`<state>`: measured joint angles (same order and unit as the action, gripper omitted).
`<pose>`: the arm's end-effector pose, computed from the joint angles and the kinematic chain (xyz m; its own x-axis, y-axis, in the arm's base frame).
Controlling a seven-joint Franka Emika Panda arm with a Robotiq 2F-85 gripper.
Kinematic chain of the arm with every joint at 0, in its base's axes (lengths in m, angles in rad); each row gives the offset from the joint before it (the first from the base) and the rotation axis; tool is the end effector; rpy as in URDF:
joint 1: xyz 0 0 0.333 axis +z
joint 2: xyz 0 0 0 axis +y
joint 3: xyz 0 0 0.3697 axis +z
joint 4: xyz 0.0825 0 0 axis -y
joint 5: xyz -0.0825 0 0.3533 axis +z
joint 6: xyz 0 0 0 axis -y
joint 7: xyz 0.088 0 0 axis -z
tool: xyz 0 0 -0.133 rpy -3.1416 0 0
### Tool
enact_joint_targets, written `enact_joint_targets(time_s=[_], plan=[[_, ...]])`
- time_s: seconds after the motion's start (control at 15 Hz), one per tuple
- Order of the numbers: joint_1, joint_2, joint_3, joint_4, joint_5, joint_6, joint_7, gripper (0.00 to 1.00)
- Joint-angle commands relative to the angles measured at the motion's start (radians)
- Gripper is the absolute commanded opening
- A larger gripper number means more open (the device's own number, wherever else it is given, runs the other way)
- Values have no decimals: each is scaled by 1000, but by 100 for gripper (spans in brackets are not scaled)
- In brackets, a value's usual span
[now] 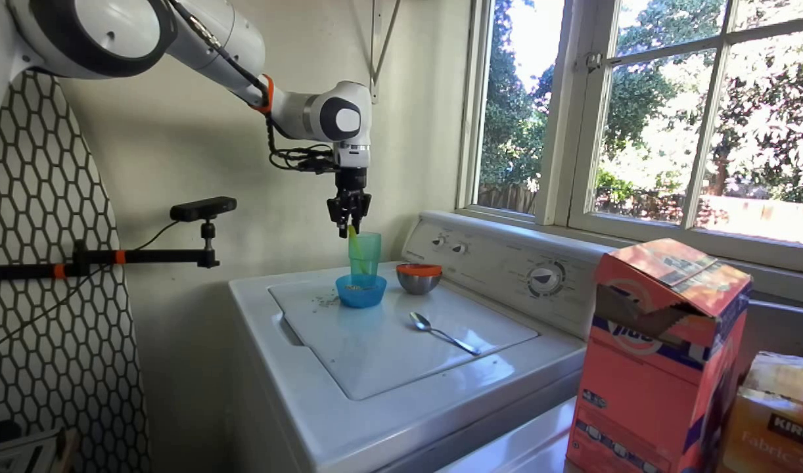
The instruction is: Remove the silver spoon, the knife and the pink spoon out of the green cup
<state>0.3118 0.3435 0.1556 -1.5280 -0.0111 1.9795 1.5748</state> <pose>0.6010 0.2854 0.5070 0.4415 -0.8963 -0.0420 -0.8935 -0.4349 -0.1115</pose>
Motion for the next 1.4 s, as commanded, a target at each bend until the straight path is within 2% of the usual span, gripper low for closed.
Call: enact_joint_targets(time_s=[0.0,0.13,0.2,0.33,0.73,0.93,1.2,1.33], plan=[[18,19,-11,39,-19,-40,30,15],[19,19,-12,46,-19,-43,32,1],[19,19,-12,48,-19,-44,33,0],[18,17,-11,58,-17,-49,33,3],[-13,-39,-10,95,20,-106,-26,3],[-58,-99,-5,100,99,-77,-86,3],[-152,-229,-11,50,320,-35,-245,3],[-177,-269,-39,27,311,-46,-226,3]])
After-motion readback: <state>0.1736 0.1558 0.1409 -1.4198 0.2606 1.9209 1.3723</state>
